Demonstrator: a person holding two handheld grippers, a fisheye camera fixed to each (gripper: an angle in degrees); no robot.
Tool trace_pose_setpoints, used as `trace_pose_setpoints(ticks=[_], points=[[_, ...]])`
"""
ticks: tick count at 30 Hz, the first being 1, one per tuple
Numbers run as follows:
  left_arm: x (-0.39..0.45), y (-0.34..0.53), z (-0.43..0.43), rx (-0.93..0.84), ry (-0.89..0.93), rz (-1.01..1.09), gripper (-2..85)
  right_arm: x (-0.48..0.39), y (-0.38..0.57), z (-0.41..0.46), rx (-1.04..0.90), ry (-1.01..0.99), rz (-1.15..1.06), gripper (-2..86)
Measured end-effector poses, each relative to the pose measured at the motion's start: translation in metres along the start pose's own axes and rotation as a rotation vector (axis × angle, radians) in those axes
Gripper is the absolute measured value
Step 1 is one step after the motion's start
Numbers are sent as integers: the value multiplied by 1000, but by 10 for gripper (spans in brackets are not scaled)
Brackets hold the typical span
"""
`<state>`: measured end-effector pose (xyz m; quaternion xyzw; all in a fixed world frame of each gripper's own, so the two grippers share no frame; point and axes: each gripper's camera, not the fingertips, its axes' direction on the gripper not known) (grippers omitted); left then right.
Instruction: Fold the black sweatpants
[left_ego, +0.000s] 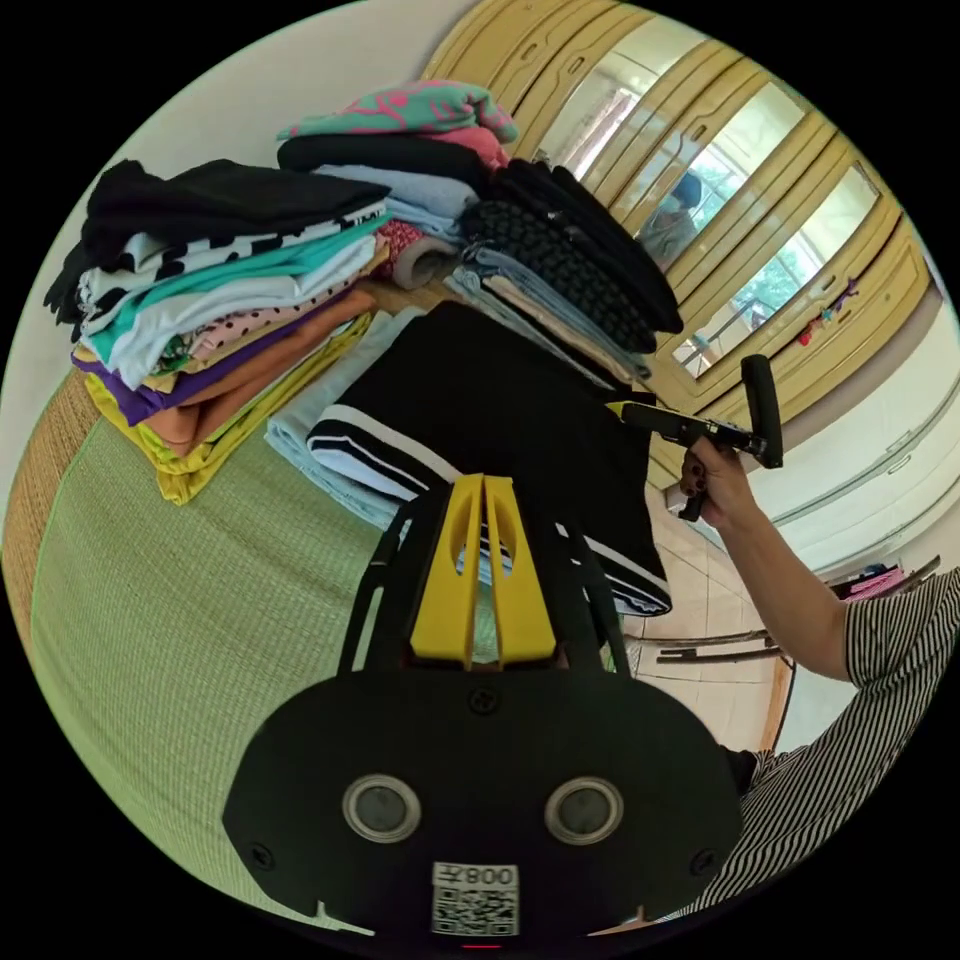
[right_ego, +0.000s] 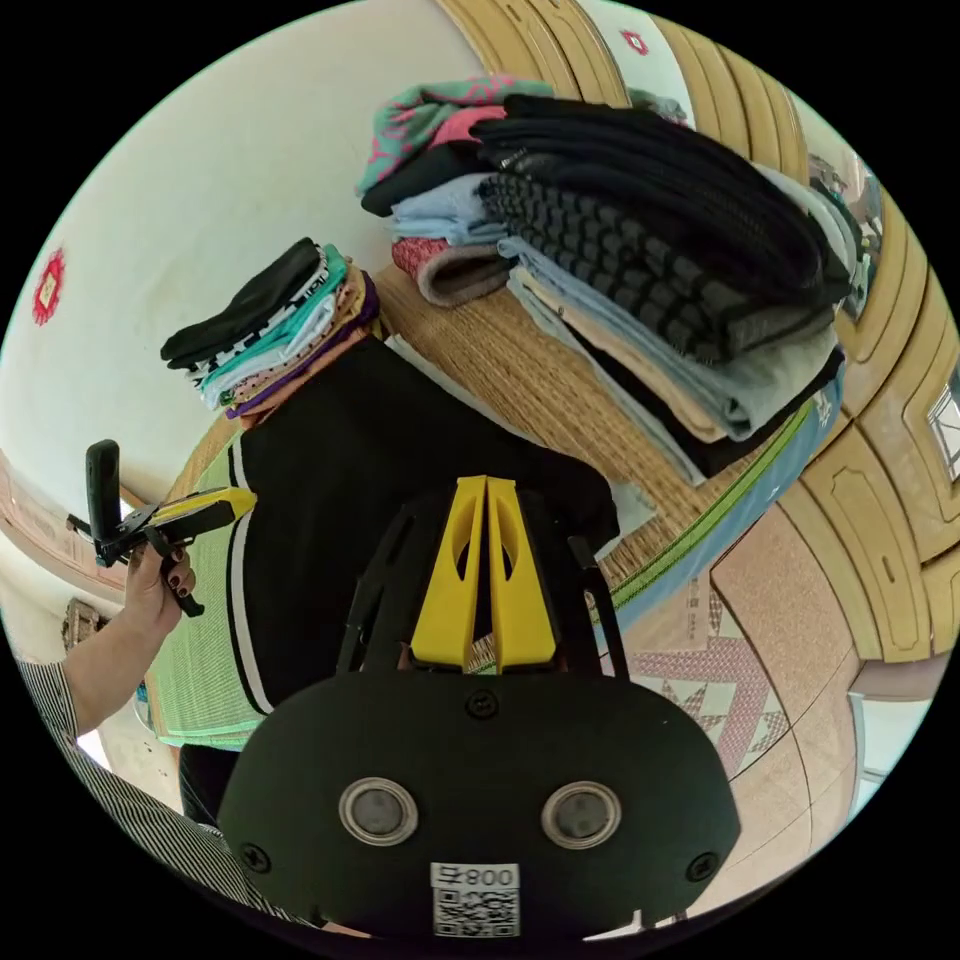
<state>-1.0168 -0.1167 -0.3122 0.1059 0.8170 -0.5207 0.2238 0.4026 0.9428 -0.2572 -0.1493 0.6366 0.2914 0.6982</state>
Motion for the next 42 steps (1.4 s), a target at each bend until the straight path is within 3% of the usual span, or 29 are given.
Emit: trace_pose_setpoints(ticks=[7, 11, 14, 21, 25, 29, 35, 42], points=[[21, 11, -17, 46, 0, 30, 1, 5, 2, -28, 63, 2, 27, 0], [38, 24, -7, 31, -22, 87, 0, -14, 35, -65, 139, -189, -45, 0], [31, 34, 15, -20, -42, 67, 1, -34, 61, -58, 48, -241, -103, 1], [0, 57, 22, -15, 139, -9, 2, -31, 59, -50, -30, -193, -95, 1], [-13, 75, 8, 82, 255, -45, 3, -19, 48, -94, 70, -228, -121, 3], [-16, 111, 2, 137, 336, -16, 7, 3, 16, -148, 270, -86, -149, 12], [-23, 179, 16, 19, 278, -52, 22, 40, -80, -207, 487, 165, -173, 71], [-40, 260, 30, -41, 295, -170, 27, 67, -192, -232, 460, 258, -163, 130]])
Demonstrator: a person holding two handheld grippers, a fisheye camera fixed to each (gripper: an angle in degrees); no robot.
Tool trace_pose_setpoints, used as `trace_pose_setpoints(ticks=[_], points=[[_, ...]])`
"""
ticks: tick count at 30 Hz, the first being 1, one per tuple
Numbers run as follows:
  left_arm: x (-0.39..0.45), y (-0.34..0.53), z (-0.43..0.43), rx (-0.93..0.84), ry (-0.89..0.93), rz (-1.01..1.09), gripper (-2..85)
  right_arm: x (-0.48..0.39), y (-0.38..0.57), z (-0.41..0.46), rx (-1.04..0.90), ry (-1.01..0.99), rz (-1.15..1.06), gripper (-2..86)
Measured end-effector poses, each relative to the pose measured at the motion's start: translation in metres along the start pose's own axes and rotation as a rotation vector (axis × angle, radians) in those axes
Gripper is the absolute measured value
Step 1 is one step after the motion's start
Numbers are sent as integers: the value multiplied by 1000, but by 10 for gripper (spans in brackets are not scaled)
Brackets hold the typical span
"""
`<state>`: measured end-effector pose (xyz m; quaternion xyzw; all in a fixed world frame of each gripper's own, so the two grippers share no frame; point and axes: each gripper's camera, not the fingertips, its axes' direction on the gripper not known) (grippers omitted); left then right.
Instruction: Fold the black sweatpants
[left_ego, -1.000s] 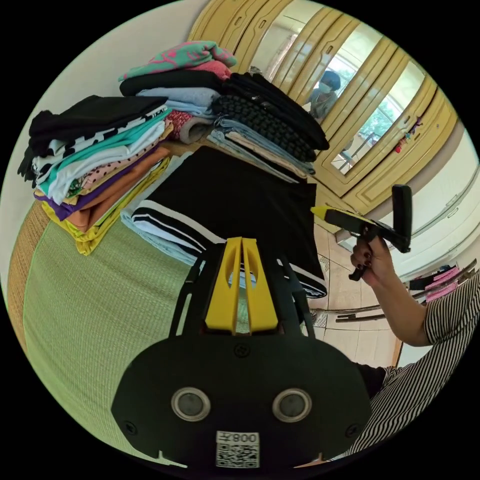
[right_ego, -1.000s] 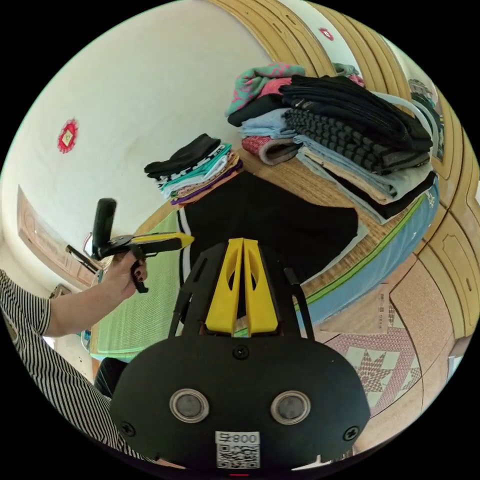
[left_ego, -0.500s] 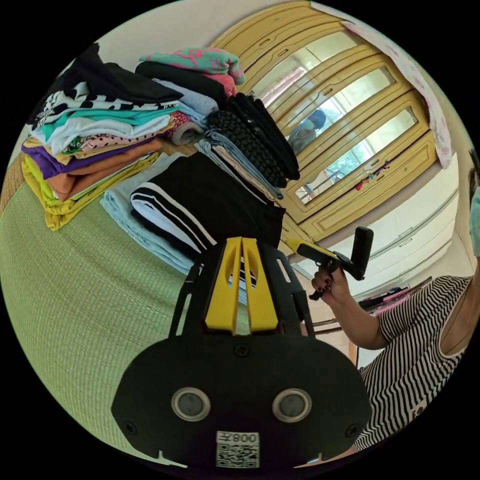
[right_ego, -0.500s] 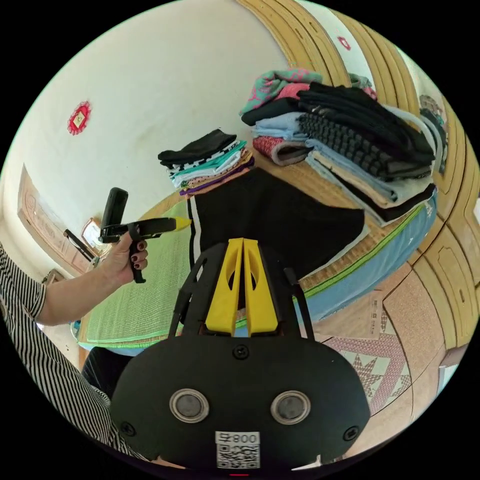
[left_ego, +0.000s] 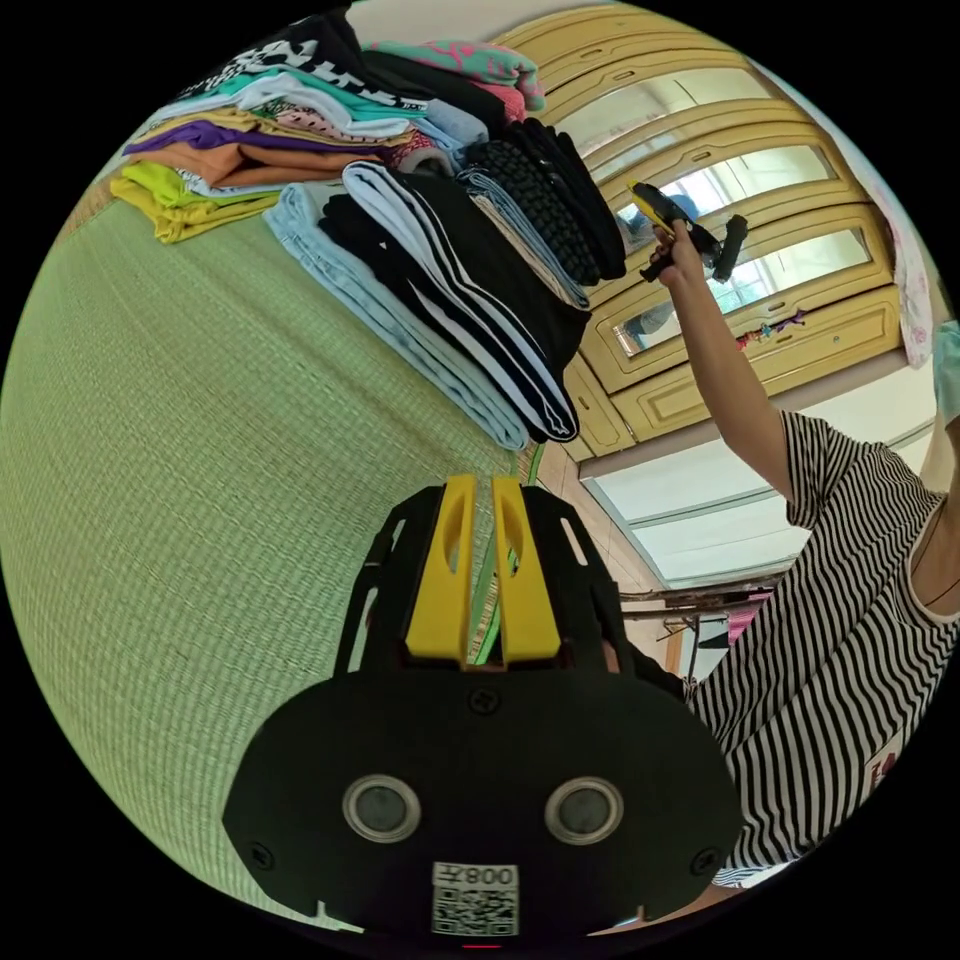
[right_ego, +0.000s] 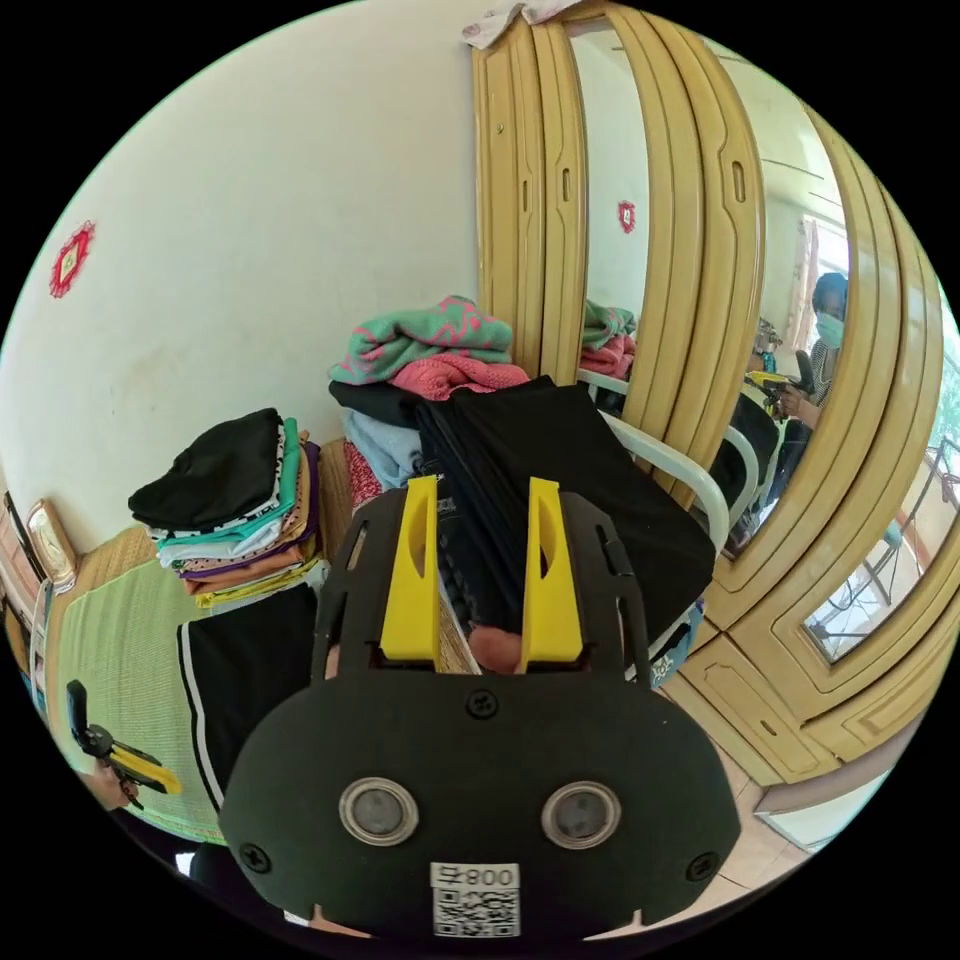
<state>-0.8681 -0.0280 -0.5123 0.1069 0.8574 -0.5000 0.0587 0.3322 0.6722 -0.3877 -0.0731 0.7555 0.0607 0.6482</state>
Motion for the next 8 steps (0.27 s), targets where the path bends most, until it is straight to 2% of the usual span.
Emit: trace_pose_setpoints(ticks=[8], points=[[-22, 48, 11, -34, 49, -2, 18, 23, -66, 49, -128, 33, -1, 111]])
